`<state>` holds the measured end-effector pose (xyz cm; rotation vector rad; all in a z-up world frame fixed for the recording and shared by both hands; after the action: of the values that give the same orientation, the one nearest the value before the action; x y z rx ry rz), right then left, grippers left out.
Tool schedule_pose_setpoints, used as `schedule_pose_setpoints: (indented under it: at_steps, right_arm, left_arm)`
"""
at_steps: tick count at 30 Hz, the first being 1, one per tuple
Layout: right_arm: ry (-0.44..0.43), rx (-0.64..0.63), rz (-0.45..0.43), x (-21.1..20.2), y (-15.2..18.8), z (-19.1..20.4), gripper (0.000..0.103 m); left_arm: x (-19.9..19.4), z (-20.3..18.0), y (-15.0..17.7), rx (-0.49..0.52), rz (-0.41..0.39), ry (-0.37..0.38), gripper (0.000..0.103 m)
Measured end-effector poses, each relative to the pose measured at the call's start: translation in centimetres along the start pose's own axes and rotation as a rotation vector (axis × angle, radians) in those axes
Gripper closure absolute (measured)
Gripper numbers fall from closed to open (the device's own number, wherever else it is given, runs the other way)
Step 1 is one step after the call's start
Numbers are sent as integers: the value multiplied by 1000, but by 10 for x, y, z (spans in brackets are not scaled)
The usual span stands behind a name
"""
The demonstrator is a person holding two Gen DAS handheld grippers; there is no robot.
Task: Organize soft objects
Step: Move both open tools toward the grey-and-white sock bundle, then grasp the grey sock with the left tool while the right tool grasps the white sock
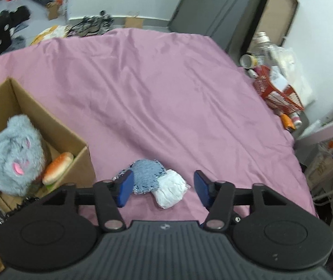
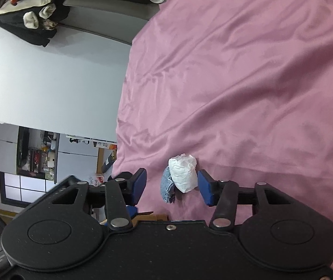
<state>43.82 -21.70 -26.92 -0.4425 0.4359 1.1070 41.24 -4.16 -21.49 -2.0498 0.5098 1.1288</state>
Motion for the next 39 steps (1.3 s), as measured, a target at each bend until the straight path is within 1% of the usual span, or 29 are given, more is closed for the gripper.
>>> schedule_pose_setpoints:
  at_steps: [2, 3, 6, 10, 13, 15, 19, 25, 27, 28, 30, 31, 32, 33, 34, 39]
  right_arm:
    - [0, 16, 9, 4, -1, -4, 57]
    - [0, 23, 13, 6, -1, -6, 58]
    - [-1, 39, 28, 12, -1, -11, 59]
    - [-2, 52, 47, 20, -3, -18, 59]
    - [0, 60, 63, 27, -4, -22, 59]
    - [-15, 81, 75, 31, -4, -25, 59]
    - [-24, 91, 74, 36, -5, -28, 59]
    - [-42, 91, 95, 43, -2, -30, 59]
    - [-46, 88, 91, 46, -3, -29, 59]
    - [-44, 84, 89, 47, -3, -29, 60]
    - [-43, 70, 88, 49, -2, -27, 60]
    - [-43, 60, 91, 50, -1, -25, 61]
    - [-39, 50, 92, 51, 0, -24, 64]
    - [-25, 43, 89, 51, 0, -24, 73]
    - [-7, 29, 86, 51, 1, -24, 78]
    - [15, -35, 60, 36, 5, -12, 80]
  left_arm:
    - [8, 3, 1, -31, 0, -25, 56]
    - [12, 4, 2, -39, 3, -31, 57]
    - [23, 5, 5, -54, 7, -61, 57]
    - [36, 7, 7, -50, 6, -107, 57]
    - [46, 10, 8, -55, 28, -123, 57]
    - [51, 12, 9, -56, 33, -143, 56]
    - [56, 17, 5, -87, 31, -138, 56]
    - [63, 18, 1, -81, 37, -122, 56]
    - [64, 19, 1, -86, 38, -115, 59]
    - [65, 19, 0, -82, 38, -119, 64]
    - [66, 20, 1, -79, 42, -117, 67]
    - [66, 20, 1, -76, 39, -113, 70]
    - [65, 20, 1, -68, 37, -111, 72]
    - [64, 19, 1, -65, 37, -108, 73]
    - [63, 19, 1, -69, 39, -103, 74]
    - [50, 12, 2, -52, 42, -72, 75]
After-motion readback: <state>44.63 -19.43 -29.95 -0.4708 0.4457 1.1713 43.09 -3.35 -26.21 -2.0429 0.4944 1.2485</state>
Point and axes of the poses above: each gripper's, at about its wrist camera, not at the fingertips, and x roughly the way its jaws point, z to its left, y to its underside, the point moved 7 cm from there along x, roughly the way its jaws point, and after that the axes turned 3 degrees about z, right-handed, at the moved point
